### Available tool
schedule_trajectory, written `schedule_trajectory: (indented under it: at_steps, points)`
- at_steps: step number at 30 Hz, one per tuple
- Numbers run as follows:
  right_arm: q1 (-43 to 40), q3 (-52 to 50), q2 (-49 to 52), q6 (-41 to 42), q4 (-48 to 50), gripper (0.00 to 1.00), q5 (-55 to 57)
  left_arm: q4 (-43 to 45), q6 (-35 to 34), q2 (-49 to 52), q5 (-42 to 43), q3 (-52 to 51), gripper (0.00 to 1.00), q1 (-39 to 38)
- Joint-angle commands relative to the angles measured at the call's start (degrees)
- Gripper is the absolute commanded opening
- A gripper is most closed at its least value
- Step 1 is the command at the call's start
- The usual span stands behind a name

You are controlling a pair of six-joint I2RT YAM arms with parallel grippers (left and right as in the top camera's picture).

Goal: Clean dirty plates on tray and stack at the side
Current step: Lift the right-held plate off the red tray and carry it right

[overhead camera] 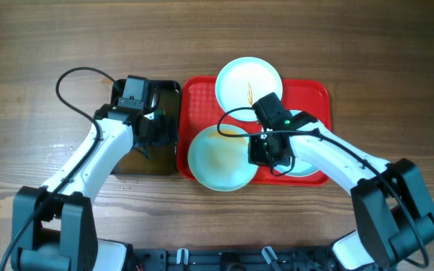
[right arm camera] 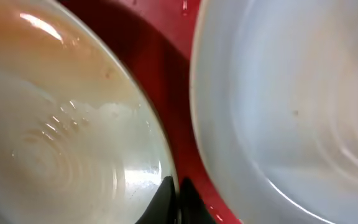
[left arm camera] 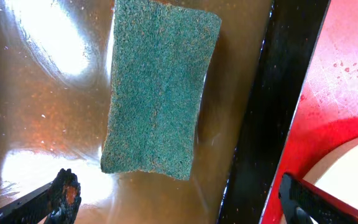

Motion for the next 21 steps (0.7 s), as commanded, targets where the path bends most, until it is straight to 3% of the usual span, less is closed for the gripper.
schedule_trajectory:
  at_steps: [1, 7, 11, 15, 21]
  points:
    - [-0.15, 4.2, -5.18, -2.01, -3.65, 0.04, 12.87, -0.02, -0.48, -0.24, 0.68, -0.07, 1.0, 0.07]
    - [-0.13, 5.29, -12.7, -13.0, 1.22, 0.04, 24.96, 0.0, -0.48, -0.24, 0.7, -0.07, 1.0, 0.07]
    - [2.08, 5.88, -13.57, -15.74, 2.99, 0.04, 34.8, 0.02, -0.48, -0.24, 0.7, -0.07, 1.0, 0.07]
    - [12.63, 6.14, -13.55, -31.43, 12.96, 0.04, 50.62, 0.44, -0.5, -0.2, 0.72, -0.07, 1.0, 0.07]
    - [20.48, 6.03, -13.42, -50.82, 22.56, 0.04, 55.95, 0.46, -0.5, -0.2, 0.7, -0.07, 1.0, 0.07]
